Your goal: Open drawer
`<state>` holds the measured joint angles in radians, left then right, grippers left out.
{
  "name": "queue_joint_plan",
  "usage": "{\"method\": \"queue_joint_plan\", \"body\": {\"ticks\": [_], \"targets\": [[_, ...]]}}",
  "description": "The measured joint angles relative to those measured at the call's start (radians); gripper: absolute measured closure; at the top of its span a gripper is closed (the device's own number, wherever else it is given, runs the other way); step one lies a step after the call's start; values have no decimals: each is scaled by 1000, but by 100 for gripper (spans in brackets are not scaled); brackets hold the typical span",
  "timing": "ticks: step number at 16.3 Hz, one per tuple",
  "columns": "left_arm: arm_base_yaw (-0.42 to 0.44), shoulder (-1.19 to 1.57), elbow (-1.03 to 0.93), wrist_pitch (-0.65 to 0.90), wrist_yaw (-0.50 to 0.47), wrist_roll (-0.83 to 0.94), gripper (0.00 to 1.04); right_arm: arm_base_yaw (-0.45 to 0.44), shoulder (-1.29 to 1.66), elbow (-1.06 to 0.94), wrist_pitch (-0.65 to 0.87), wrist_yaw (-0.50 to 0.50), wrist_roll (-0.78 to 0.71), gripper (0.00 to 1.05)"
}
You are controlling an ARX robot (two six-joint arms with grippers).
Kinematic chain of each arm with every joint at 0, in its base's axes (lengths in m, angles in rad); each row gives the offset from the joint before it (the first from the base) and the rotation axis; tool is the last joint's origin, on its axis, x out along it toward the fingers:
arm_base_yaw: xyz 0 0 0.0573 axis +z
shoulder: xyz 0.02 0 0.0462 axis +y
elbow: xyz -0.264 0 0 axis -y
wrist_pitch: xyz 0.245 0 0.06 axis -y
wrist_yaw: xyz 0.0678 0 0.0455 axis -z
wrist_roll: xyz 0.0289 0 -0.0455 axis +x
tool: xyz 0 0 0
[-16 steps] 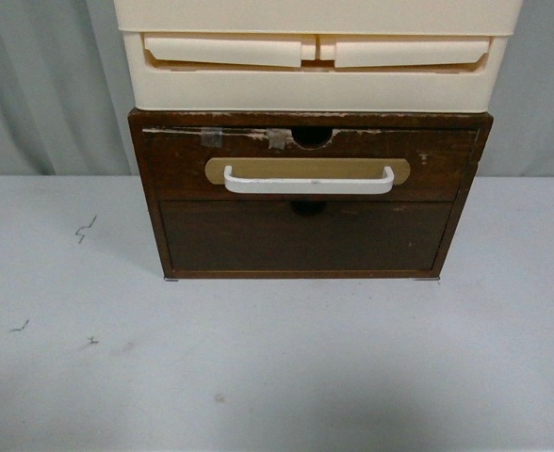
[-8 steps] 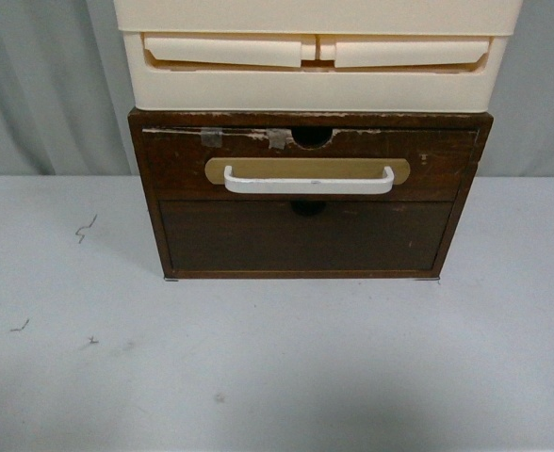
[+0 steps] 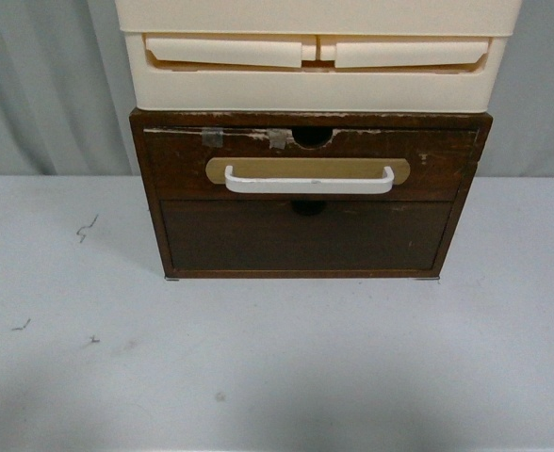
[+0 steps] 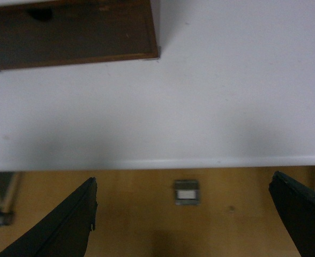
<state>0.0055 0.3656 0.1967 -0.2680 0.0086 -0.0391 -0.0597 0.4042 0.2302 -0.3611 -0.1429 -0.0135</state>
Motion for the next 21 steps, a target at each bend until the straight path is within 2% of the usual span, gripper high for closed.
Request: {"method": "queue_joint_plan", "body": {"ticks": [2, 4, 6, 7, 8, 9, 10, 12, 15, 21], "targets": [[1, 209, 62, 127, 120, -133, 7, -48, 177, 56, 111, -175, 167, 6], [-54, 415, 106, 304, 220, -303, 7, -46, 357, 64, 269, -328, 364, 6], [-121, 647, 144, 522, 285, -519, 7, -54, 574, 73, 512, -410, 573, 6], [-182, 856, 203, 720, 333, -682, 7, -51, 787, 109, 769, -438, 744, 6], [-248, 1126, 293, 969, 390, -879, 7, -18, 1096, 188, 1106, -407, 960, 6], [-269, 1276, 345, 1102, 414, -976, 7, 19, 1261, 251, 1281, -386, 1074, 6], [-271, 1322, 369, 1139, 417, -1006, 7, 37, 1326, 279, 1359, -379, 1127, 6], [-271, 1398, 416, 1195, 420, -1056, 7, 68, 1411, 326, 1445, -346, 1194, 6], [-271, 1506, 498, 1228, 431, -1102, 7, 126, 1507, 406, 1497, -275, 1266, 6], [-270, 1676, 660, 1255, 467, -1148, 7, 244, 1647, 546, 1476, -181, 1289, 6]]}}
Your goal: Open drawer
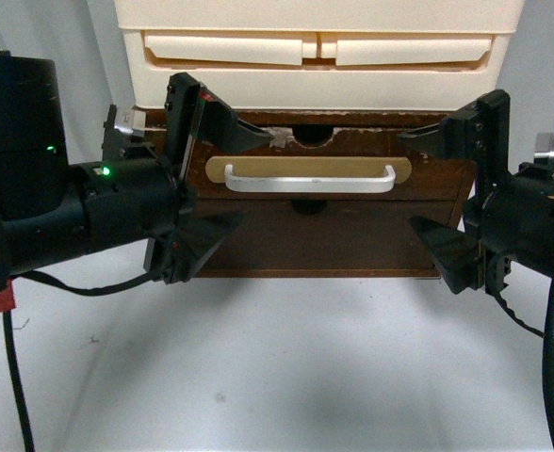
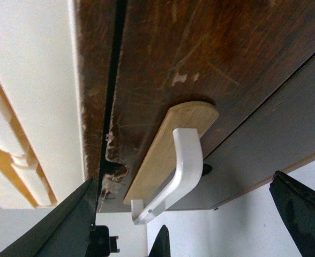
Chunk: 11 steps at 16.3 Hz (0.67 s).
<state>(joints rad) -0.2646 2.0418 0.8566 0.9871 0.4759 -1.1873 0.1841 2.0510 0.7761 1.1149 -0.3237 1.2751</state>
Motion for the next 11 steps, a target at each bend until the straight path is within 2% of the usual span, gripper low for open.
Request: {"method": "queue_joint_plan", "body": {"ticks": [6, 7, 9, 11], "targets": [[-13, 63, 75, -14, 11, -18, 7, 24, 90, 116, -53, 56, -9, 6], [-13, 68, 86, -21, 15, -17, 17, 34, 101, 134, -76, 62, -11, 7], [-2, 79, 97, -31, 15, -17, 40, 47, 112, 156, -95, 67, -19, 31], [5, 80, 98, -31, 14, -17, 60, 56, 112, 171, -93, 66, -29, 51]]}}
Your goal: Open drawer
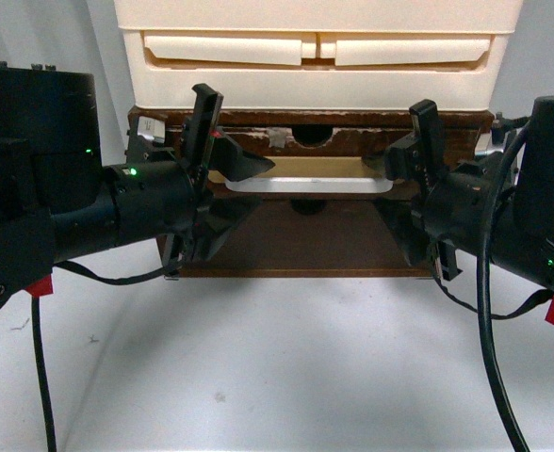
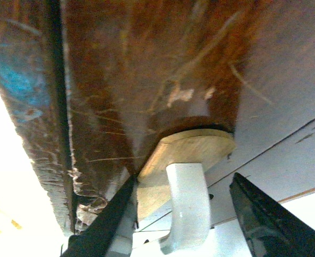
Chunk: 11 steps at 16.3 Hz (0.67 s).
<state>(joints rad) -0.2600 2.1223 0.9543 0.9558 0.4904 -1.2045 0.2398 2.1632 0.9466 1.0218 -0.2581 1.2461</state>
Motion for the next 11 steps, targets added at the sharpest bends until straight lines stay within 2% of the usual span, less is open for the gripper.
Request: {"method": "queue_joint_plan", "body": {"ticks": [2, 4, 8, 11], "targets": [[2, 4, -1, 1, 0, -9, 81, 4, -1, 6, 5, -4, -6, 72], [6, 5, -11, 15, 5, -90, 89, 9, 0, -3, 2, -7, 26, 87], [0, -2, -60, 78, -6, -128, 91, 19, -14, -42, 28, 3, 82, 89], [-15, -97, -228, 158, -4, -136, 91, 51, -99, -200, 102, 6, 97, 89]]}}
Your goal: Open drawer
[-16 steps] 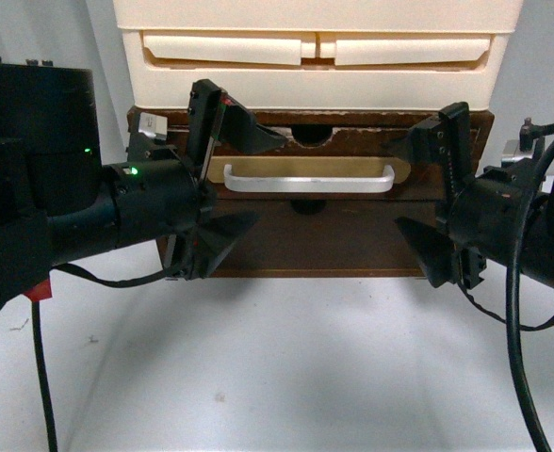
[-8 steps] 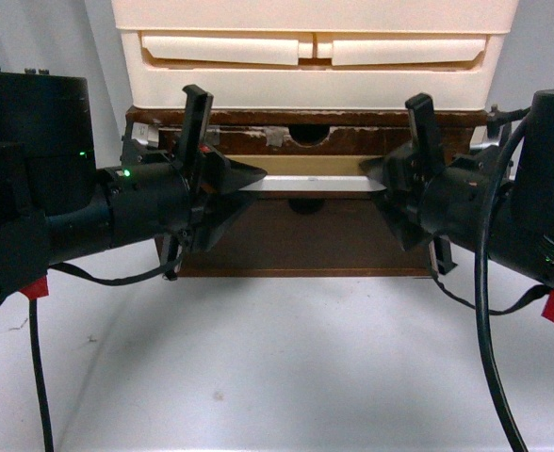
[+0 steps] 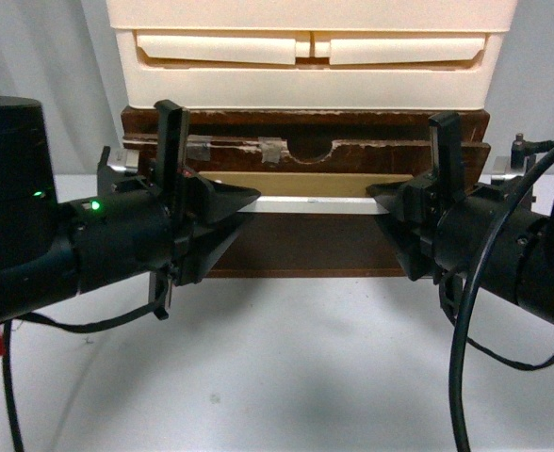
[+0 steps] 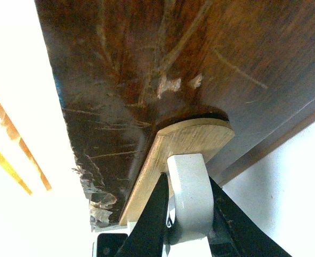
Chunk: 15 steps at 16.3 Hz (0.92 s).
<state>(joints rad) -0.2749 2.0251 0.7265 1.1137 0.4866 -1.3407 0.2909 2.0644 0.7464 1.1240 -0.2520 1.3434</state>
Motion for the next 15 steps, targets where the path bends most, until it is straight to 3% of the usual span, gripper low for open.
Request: {"method": "queue_joint_plan", "body": {"ticks": [3, 5, 6, 9, 10, 12, 13, 14, 15], "targets": [[-12, -121, -176, 54, 22, 3, 92, 48, -82, -150, 69, 42, 12, 89], [-19, -278, -343, 92, 67, 66, 103, 71, -108, -261, 122, 78, 21, 90], [-21, -313, -382, 104, 60, 85, 103, 83, -130, -286, 124, 98, -4, 84], [-17, -343, -475, 4, 38, 121, 74, 167, -170, -413, 11, 37, -126, 53], [-8, -408, -478, -66, 50, 164, 63, 157, -211, -413, -72, 45, -160, 44], [58, -550, -483, -202, 35, 265, 45, 146, -328, -432, -51, 47, -215, 23], [67, -582, -496, -151, -35, 345, 38, 157, -307, -437, 14, 118, -278, 20], [21, -530, -534, 30, -241, 498, 47, 181, -206, -470, 139, 340, -449, 30], [2, -512, -586, 95, -395, 671, 56, 179, -168, -533, 137, 467, -647, 39]]}}
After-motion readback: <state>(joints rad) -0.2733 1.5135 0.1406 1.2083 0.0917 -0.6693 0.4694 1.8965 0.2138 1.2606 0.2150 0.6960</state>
